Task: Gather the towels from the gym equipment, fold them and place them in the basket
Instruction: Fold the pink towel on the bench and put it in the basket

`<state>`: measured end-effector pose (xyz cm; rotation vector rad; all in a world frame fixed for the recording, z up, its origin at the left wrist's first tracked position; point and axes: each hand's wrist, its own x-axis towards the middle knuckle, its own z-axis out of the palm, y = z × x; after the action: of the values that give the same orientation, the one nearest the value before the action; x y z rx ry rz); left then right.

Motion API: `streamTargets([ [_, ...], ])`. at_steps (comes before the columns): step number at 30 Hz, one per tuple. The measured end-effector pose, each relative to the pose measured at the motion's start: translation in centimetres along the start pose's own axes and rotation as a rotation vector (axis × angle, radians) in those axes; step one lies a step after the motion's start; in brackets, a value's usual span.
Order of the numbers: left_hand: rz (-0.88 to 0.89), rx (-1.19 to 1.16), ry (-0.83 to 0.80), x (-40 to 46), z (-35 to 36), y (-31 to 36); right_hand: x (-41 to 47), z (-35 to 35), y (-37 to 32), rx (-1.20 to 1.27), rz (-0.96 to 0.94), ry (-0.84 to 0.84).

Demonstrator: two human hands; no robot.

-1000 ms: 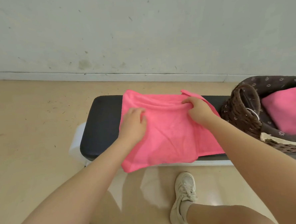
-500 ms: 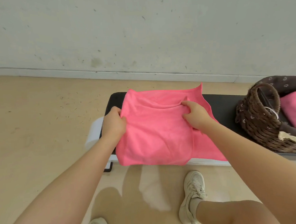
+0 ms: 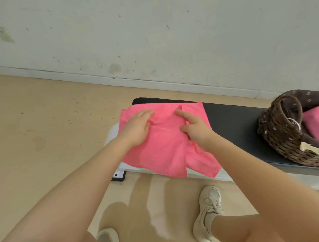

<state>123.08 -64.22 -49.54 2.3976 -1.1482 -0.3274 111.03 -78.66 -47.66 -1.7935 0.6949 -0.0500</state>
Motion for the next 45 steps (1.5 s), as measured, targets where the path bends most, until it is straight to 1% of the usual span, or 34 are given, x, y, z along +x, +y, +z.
streamTargets([
  [2, 0.057, 0.000, -0.082, 1.4, 0.4, 1.3, -0.9, -0.7, -0.5, 0.164, 0.013, -0.043],
  [3, 0.060, 0.005, -0.103, 2.0, 0.4, 1.8, -1.4, -1.2, -0.9, 0.239, 0.006, -0.059],
  [6, -0.003, 0.026, -0.110, 3.4, 0.5, 2.1, -1.9, -3.2, -2.2, 0.453, -0.061, -0.046],
  [8, -0.043, 0.116, -0.123, 3.8, 0.5, 1.6, -1.5, -4.8, -3.1, 0.553, -0.088, -0.010],
  [9, -0.065, 0.169, -0.162, 3.9, 0.5, 1.3, -1.1, -5.5, -3.2, 0.575, -0.078, 0.009],
  [11, -0.075, 0.300, -0.235, 3.9, 0.9, 0.5, 0.2, -6.6, -2.8, 0.508, -0.034, 0.055],
  [12, -0.067, 0.346, -0.232, 3.9, 1.1, 0.0, 1.1, -6.9, -2.1, 0.395, -0.012, 0.082],
  [13, -0.061, 0.366, -0.202, 4.0, 1.3, -0.4, 1.9, -7.2, -1.3, 0.227, 0.000, 0.107],
  [15, -0.063, 0.358, -0.135, 4.4, 1.5, -1.1, 3.5, -7.5, 0.8, -0.095, -0.015, 0.128],
  [16, -0.061, 0.359, -0.117, 4.6, 1.5, -1.4, 4.3, -7.5, 1.6, -0.185, -0.019, 0.138],
  [18, -0.040, 0.401, -0.096, 5.3, 1.4, -1.6, 5.7, -7.7, 2.7, -0.237, 0.010, 0.179],
  [21, 0.014, 0.505, -0.094, 6.2, 0.8, -1.8, 7.3, -7.9, 3.2, -0.152, 0.101, 0.241],
  [23, 0.040, 0.544, -0.119, 6.4, 0.2, -2.1, 8.0, -7.7, 3.3, -0.147, 0.146, 0.269],
  [26, 0.092, 0.623, -0.137, 6.1, -0.3, -2.9, 9.0, -7.3, 3.4, -0.226, 0.143, 0.282],
  [27, 0.111, 0.625, -0.132, 5.9, -0.4, -3.1, 9.2, -7.3, 3.3, -0.210, 0.145, 0.292],
  [28, 0.125, 0.597, -0.121, 5.7, -0.4, -3.4, 9.5, -7.2, 3.1, -0.167, 0.154, 0.305],
  [30, 0.134, 0.454, -0.089, 5.3, -0.4, -4.0, 9.6, -7.1, 2.3, -0.036, 0.177, 0.314],
  [33, 0.129, 0.216, -0.065, 4.4, -0.4, -4.8, 9.6, -6.5, 1.2, 0.250, 0.194, 0.217],
  [34, 0.123, 0.184, -0.067, 4.2, -0.3, -5.1, 9.8, -6.3, 1.3, 0.287, 0.188, 0.193],
  [36, 0.090, 0.181, -0.077, 3.8, -0.1, -5.6, 10.5, -5.9, 1.8, 0.205, 0.158, 0.184],
  [38, 0.056, 0.169, -0.073, 3.8, 0.1, -5.9, 11.1, -5.5, 2.3, 0.046, 0.121, 0.245],
  [41, 0.072, 0.129, -0.049, 3.9, 0.0, -6.1, 11.7, -5.1, 2.9, -0.211, 0.026, 0.322],
  [43, 0.092, 0.049, -0.032, 3.8, -0.4, -6.5, 11.7, -4.8, 3.2, -0.293, -0.023, 0.341],
  [45, 0.124, -0.052, 0.016, 3.4, -0.9, -7.0, 11.6, -4.8, 3.3, -0.302, -0.025, 0.361],
])
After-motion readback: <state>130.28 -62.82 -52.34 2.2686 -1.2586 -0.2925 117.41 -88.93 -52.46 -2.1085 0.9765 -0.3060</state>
